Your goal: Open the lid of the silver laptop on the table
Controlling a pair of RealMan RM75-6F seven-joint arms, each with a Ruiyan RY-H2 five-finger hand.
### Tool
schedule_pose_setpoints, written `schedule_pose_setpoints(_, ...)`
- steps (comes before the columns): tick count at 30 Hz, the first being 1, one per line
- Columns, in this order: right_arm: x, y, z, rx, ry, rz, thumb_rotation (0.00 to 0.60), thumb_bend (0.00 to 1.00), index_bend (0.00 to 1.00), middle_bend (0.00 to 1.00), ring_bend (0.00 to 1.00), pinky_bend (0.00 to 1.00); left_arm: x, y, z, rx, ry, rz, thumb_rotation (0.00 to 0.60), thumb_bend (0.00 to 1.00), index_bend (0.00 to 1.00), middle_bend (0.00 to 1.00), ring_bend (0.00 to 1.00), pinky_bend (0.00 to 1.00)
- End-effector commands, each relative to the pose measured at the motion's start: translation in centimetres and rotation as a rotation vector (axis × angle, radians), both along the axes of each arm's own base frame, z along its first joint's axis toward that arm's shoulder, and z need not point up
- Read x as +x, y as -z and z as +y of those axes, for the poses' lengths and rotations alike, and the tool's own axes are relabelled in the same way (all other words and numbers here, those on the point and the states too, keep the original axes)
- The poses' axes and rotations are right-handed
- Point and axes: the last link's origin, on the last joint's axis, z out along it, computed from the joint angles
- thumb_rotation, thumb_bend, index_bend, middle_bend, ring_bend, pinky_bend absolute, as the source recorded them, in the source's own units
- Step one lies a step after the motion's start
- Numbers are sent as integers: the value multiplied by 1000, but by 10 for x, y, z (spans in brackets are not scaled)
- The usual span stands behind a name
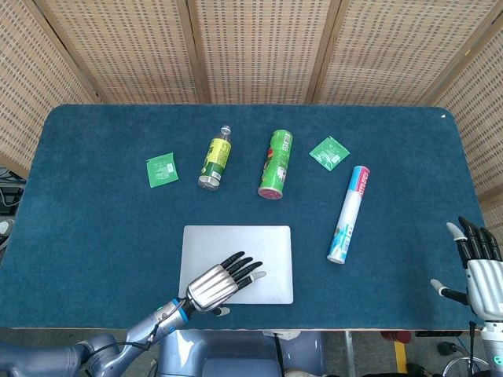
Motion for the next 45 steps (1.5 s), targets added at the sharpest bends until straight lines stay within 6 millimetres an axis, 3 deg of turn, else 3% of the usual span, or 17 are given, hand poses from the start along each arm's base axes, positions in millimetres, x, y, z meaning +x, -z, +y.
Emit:
schedule_pose_setpoints(1,0,-1,0,1,0,-6,600,0,32,0,0,0,2,2,2,10,-8,8,600,0,0,0,0,0)
schedule_pose_setpoints(21,0,-4,-1,12,-8,-38,600,0,32,0,0,0,4,30,0,8,-48,43,600,98,0,0,0,0)
schedule_pose_setpoints(25,0,-4,-1,13,-16,-39,600,0,32,0,0,0,4,32,1,12,-60,36,600,215,0,0,0,0)
schedule_pose_setpoints(28,0,-4,0,15,-19,-44,600,0,32,0,0,0,3,33,2,17,-63,34,600,289,0,0,0,0)
schedule_pose_setpoints(40,0,-4,0,18,-19,-41,600,0,32,0,0,0,3,28,8,43,-59,17,600,367,0,0,0,0)
schedule_pose_setpoints(45,1,-2,0,27,-17,-40,600,0,43,0,0,0,18,11,23,146,-8,-7,600,368,0,0,0,0)
